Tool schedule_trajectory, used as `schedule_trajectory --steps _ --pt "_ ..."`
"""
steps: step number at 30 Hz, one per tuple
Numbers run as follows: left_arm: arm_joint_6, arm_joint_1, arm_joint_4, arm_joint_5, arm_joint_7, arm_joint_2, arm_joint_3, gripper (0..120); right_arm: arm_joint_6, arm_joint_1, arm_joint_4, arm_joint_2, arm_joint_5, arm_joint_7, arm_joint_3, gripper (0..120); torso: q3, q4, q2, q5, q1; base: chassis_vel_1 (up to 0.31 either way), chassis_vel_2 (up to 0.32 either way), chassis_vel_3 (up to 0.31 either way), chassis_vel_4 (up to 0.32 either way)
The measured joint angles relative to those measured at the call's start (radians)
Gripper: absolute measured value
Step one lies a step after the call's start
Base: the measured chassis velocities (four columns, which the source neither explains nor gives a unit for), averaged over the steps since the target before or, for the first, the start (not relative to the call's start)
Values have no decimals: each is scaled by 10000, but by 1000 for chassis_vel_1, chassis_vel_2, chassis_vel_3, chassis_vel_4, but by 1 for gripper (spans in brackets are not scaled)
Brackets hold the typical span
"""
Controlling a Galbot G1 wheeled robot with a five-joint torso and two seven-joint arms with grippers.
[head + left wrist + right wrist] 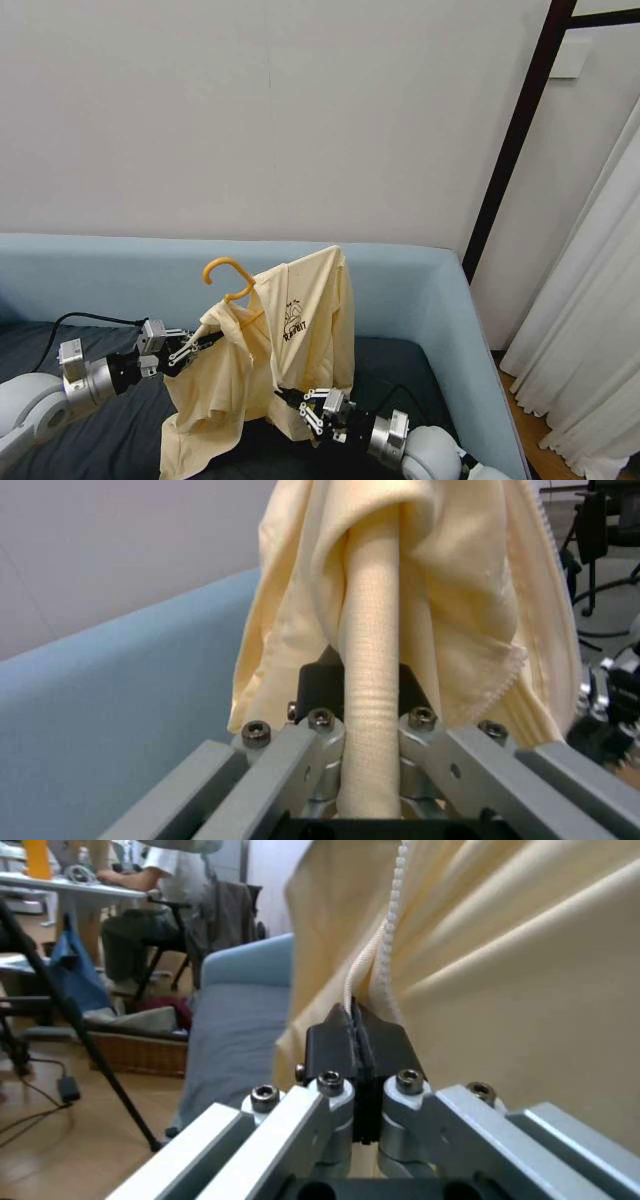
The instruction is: Pick up the clothes from the sofa and hang them on the clothes hanger.
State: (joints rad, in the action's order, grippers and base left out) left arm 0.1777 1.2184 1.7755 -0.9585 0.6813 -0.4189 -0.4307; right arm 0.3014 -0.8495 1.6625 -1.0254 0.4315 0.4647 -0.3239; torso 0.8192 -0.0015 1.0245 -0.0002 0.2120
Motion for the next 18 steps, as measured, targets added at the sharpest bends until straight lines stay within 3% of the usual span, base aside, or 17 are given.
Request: schedule_trajectory --steps 13,18 --pt "24 415 375 110 -15 -152 -124 1 56 415 71 -619 12 -790 -701 0 0 1 0 0 0 0 0 0 0" --pt "44 401 295 184 5 -117 -129 1 529 242 213 -431 198 -652 -723 16 0 1 0 1 0 0 0 0 0"
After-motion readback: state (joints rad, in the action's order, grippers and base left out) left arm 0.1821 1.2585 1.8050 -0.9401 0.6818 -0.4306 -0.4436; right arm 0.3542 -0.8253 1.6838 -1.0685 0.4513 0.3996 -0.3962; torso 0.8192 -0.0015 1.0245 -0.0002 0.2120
